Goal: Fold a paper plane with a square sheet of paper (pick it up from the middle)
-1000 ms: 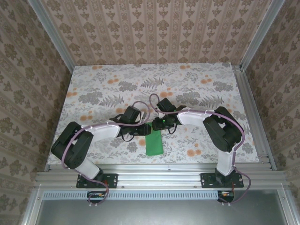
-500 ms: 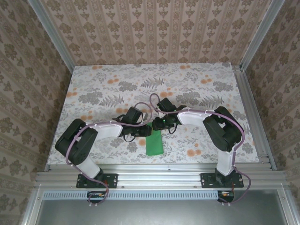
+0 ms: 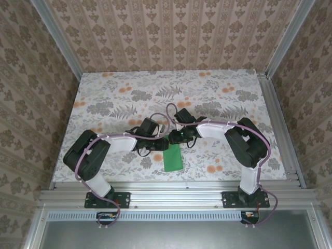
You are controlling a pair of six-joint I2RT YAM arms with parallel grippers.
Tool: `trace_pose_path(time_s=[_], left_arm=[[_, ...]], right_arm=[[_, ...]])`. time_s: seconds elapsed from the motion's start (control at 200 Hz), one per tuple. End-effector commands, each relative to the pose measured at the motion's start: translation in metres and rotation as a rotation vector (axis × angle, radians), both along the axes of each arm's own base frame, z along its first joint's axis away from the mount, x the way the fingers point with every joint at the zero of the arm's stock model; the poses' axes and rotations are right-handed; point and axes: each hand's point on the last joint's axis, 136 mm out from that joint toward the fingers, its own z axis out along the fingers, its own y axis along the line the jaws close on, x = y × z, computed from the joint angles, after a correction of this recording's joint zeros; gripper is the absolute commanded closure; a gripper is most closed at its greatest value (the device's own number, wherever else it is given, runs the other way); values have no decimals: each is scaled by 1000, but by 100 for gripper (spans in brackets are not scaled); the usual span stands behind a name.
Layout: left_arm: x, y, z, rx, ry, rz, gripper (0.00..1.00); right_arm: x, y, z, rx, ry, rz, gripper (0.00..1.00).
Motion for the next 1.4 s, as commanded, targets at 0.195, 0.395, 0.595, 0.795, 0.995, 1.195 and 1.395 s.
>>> trace_pose_path(time_s=[0.195,0.395,0.595,0.795,0.995,1.195,1.395], left_arm=[[-17,21,-47,157,82,-24,74],[-15,16,-46,148,77,-28,74],[-13,13,-41,142,72,-32,74],[-13,11,-40,132,74,-38,74],[-10,5,-30,96,60,-38,73],[-4,-3,-17,60,40,-40,72],[-1,-9,-10,41,34,-48,71]], right_arm=[[-11,-28,-10,-40,55,-49,53],[-22,-26,0,17,77,-50,52],[-39,-35,0,0,94,-60,51],[-48,-34,-2,27,118,-64,56],[-51,-40,-7,2,125,-75,65],[-51,-44,-12,-21,125,-80,67],[-53,-48,-16,-40,127,-79,71]])
